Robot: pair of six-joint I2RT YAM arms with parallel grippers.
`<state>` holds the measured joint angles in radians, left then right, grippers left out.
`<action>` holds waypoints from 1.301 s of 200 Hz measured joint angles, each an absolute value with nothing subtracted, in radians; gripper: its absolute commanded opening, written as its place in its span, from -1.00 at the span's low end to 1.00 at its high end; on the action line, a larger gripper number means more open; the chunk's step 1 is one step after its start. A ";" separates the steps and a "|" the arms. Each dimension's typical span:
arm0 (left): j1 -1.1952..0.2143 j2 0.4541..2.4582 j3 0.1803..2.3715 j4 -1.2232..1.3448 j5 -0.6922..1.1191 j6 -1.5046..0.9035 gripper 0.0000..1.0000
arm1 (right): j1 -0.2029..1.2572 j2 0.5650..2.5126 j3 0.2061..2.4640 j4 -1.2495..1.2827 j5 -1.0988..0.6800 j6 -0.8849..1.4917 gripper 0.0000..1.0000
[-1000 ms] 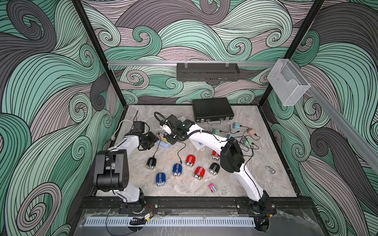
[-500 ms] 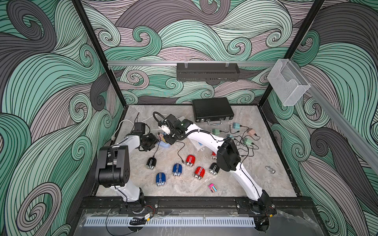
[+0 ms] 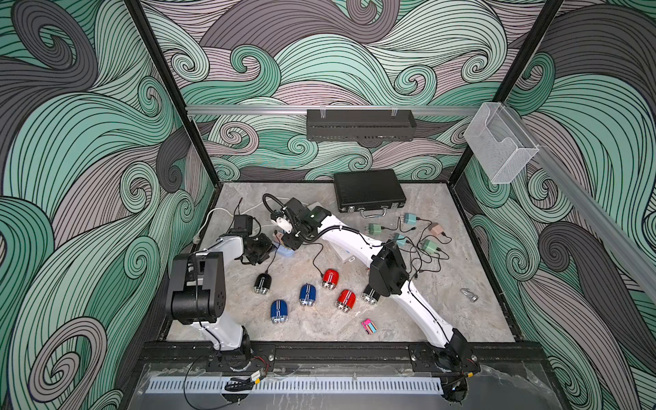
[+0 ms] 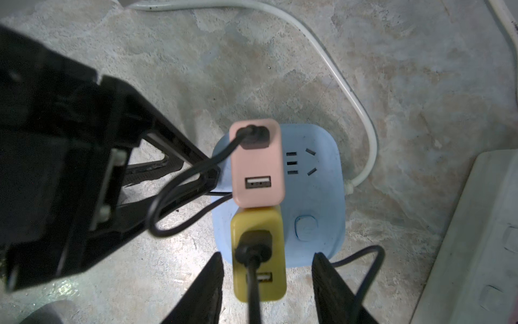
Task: Unplug the electric shaver
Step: Remove the plug from the socket.
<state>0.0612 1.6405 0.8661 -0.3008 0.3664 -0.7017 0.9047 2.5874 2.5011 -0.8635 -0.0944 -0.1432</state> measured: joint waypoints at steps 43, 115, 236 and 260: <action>0.063 1.646 0.865 -0.300 0.366 -0.699 -0.12 | 0.905 2.616 2.531 -0.879 -0.114 -0.153 -0.12; 0.067 1.649 0.865 -0.298 0.366 -0.699 -0.13 | 0.905 2.619 2.556 -0.876 -0.136 -0.159 -0.34; 0.070 1.661 0.866 -0.267 0.377 -0.699 -0.13 | 0.910 2.646 2.556 -0.873 -0.113 -0.194 -0.31; 0.070 1.661 0.866 -0.267 0.378 -0.699 -0.13 | 0.910 2.662 2.556 -0.873 -0.104 -0.200 -0.39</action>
